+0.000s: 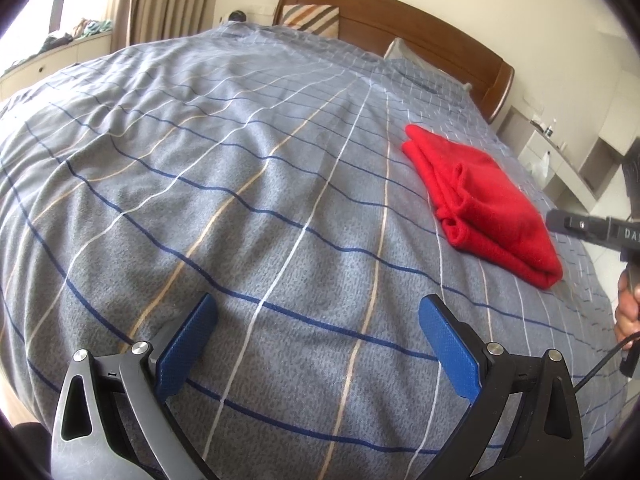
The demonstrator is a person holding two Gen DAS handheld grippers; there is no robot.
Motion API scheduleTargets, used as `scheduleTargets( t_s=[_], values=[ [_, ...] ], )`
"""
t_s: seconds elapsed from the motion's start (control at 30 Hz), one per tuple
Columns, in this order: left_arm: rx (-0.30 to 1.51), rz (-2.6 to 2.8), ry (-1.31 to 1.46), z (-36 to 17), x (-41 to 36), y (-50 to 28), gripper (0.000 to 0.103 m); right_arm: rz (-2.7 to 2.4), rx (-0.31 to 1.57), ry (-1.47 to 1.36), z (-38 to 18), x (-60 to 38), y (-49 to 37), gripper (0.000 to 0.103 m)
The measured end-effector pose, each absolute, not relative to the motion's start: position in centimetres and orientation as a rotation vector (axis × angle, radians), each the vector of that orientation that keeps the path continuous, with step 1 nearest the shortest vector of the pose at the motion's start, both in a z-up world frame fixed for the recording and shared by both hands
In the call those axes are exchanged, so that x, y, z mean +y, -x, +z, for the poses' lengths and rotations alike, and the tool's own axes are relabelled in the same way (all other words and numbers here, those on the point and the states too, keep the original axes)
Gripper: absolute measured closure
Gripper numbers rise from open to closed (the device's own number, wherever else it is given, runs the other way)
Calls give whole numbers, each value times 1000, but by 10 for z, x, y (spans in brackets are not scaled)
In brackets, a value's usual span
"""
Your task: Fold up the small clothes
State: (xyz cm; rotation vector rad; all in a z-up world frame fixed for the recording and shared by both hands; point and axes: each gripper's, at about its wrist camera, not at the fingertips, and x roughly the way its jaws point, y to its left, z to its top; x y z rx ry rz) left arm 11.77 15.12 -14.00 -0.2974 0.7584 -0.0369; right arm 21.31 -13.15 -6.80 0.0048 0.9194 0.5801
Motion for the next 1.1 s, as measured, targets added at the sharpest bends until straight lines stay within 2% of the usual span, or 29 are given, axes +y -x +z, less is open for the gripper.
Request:
scheduleTargets(
  t_s=[0.13,0.33,0.4,0.47,0.57,0.87,1.1],
  values=[
    [761,-27,256,-140,148,-117,2,515,1062,-18,-117,-158,-209,65],
    [763,-4,184,-142,138,-113,2,453,949,-54,-116,-174,-151,65],
    [759,-8,185,-141,136,-112,2,407,872,-62,-110,-180,-124,58],
    [754,-12,191,-140,134,-107,2,357,807,-78,-108,-188,-97,44],
    [741,-14,181,-139,129,-102,2,281,727,-70,-110,-202,-58,38],
    [748,-33,55,-139,97,-86,2,174,656,-18,-128,-234,3,33],
    [760,-41,17,-137,89,-73,2,145,629,-41,-134,-246,5,32]
  ],
)
